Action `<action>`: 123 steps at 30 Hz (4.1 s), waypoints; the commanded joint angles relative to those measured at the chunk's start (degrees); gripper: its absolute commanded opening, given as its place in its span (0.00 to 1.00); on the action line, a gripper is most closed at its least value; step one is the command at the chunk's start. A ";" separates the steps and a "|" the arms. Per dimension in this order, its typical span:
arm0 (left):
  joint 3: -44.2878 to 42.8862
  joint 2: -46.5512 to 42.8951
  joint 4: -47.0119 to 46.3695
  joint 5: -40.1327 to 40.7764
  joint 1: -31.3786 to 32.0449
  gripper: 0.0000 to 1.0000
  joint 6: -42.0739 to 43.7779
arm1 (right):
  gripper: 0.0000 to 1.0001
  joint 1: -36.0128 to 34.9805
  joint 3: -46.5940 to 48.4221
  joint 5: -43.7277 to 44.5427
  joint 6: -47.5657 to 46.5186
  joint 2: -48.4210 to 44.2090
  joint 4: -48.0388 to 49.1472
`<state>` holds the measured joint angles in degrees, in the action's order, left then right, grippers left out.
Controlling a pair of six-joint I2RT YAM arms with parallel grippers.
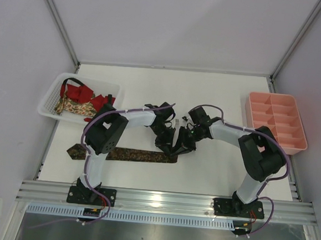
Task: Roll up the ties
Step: Roll the tie
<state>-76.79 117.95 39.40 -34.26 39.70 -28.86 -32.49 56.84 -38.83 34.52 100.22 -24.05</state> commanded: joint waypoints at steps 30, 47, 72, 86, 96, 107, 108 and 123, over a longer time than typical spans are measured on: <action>-1.78 -2.37 2.79 5.95 -0.76 0.03 4.60 | 0.00 -2.31 0.99 2.97 0.28 0.93 1.04; 12.10 -15.11 0.42 12.64 -3.49 0.01 3.99 | 0.00 -6.09 8.28 5.61 -2.53 6.82 -4.95; 17.21 -22.67 -0.91 10.18 -8.85 0.01 0.56 | 0.55 -6.36 2.93 -7.21 2.38 8.59 11.91; 12.63 -23.47 0.16 2.89 -9.47 0.00 -1.55 | 0.25 -5.39 1.43 -11.18 4.76 9.64 18.25; 14.30 -18.20 -4.33 -0.98 -7.98 0.00 -2.87 | 0.12 -5.48 1.70 -10.39 3.45 11.57 15.53; 19.31 -16.43 -6.35 0.42 -7.54 0.01 -1.29 | 0.18 -3.90 1.70 -6.80 1.51 5.25 8.95; 19.49 -16.44 -6.18 0.68 -7.62 0.01 -1.11 | 0.21 -3.37 1.52 -6.35 0.38 4.11 8.07; 22.21 -17.23 -5.64 2.44 -9.20 0.00 0.91 | 0.60 -3.80 -2.96 -7.31 2.13 6.29 13.77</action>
<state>-56.27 101.86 33.52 -33.98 31.18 -30.39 -35.20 53.52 -44.69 35.83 104.92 -13.82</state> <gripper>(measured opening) 0.007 0.597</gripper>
